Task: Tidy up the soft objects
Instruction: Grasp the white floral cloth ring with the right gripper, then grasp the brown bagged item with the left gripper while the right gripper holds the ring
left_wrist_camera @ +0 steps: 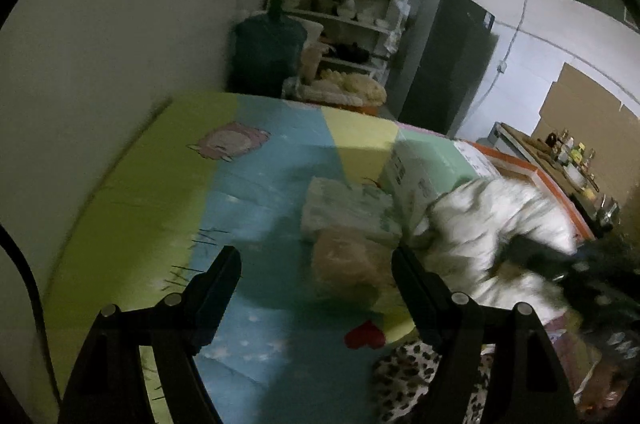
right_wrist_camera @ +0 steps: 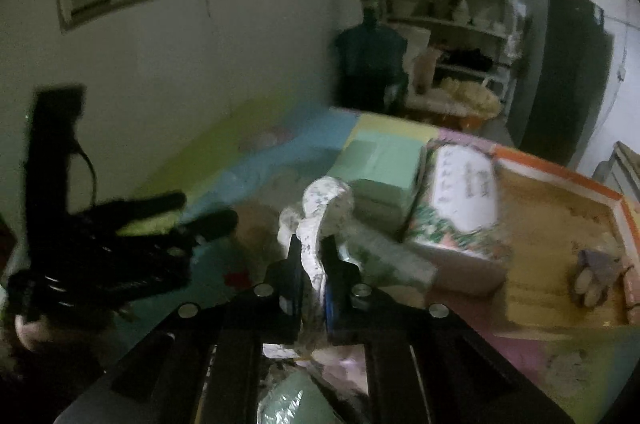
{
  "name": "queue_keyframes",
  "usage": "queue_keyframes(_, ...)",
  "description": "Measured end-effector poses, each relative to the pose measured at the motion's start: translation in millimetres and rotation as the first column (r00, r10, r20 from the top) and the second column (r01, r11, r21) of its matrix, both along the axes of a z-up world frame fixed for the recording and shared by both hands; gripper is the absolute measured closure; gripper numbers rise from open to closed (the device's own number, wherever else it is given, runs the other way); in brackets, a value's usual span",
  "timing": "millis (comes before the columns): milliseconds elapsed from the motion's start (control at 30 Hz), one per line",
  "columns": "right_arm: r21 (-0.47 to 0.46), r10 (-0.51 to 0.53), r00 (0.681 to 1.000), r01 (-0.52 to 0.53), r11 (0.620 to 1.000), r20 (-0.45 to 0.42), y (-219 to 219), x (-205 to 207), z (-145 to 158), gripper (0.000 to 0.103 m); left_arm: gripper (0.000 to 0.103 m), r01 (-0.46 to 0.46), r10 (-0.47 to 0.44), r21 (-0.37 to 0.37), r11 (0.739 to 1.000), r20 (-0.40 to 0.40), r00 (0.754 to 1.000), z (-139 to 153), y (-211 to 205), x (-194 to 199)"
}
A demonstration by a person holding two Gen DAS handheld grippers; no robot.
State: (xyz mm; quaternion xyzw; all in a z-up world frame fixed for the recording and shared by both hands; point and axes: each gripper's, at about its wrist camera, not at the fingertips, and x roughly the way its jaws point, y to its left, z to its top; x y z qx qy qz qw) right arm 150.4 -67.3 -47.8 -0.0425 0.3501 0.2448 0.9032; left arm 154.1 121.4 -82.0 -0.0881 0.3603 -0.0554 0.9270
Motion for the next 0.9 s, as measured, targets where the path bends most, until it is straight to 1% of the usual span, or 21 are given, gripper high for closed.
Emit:
queue_keyframes(167, 0.046, -0.021, 0.999, 0.019, 0.999, 0.039, -18, -10, 17, 0.095, 0.025, 0.007, -0.006, 0.004, 1.000, -0.043, 0.999, -9, -8, 10)
queue_keyframes(200, 0.050, -0.022, 0.999, 0.020, 0.999, 0.045, -20, -13, 20, 0.095, 0.027, 0.008, -0.008, 0.001, 1.000, -0.051, 0.999, -12, -8, 12)
queue_keyframes(233, 0.053, -0.022, 0.998, 0.020, 0.998, 0.052, -22, -15, 23, 0.095, 0.035, 0.004, -0.004, -0.001, 1.000, -0.064, 0.998, -14, -9, 13)
queue_keyframes(267, 0.056, -0.021, 0.998, 0.017, 0.998, 0.056, -23, -16, 25, 0.095, 0.039, 0.005, -0.006, -0.006, 1.000, -0.075, 0.997, -17, -9, 15)
queue_keyframes(300, 0.058, -0.020, 0.998, 0.016, 0.998, 0.059, -24, -17, 26, 0.095, 0.039, 0.013, -0.014, -0.019, 1.000, -0.080, 0.997, -18, -9, 15)
queue_keyframes(367, 0.061, -0.018, 0.998, 0.015, 0.998, 0.063, -25, -19, 27, 0.095, 0.043, 0.024, -0.028, -0.044, 0.999, -0.086, 0.996, -21, -8, 16)
queue_keyframes(400, 0.061, -0.018, 0.998, 0.014, 0.998, 0.063, -24, -19, 26, 0.095, 0.044, 0.025, -0.028, -0.042, 0.999, -0.083, 0.996, -20, -9, 16)
queue_keyframes(433, 0.064, -0.019, 0.998, 0.015, 0.998, 0.062, -24, -19, 26, 0.095, 0.049, 0.030, -0.034, -0.045, 0.999, -0.078, 0.996, -19, -9, 15)
queue_keyframes(567, 0.074, -0.021, 0.998, 0.017, 0.997, 0.057, -26, -20, 26, 0.095, 0.052, 0.026, -0.029, -0.050, 0.998, -0.067, 0.997, -18, -9, 14)
queue_keyframes(767, 0.085, -0.018, 0.998, 0.013, 0.996, 0.058, -28, -22, 27, 0.095, 0.055, -0.004, 0.001, -0.046, 0.999, -0.055, 0.998, -15, -6, 9)
queue_keyframes(900, 0.099, -0.016, 0.998, 0.009, 0.995, 0.068, -31, -23, 30, 0.095, 0.055, -0.024, 0.023, -0.047, 0.999, -0.031, 0.999, -6, -5, 1)
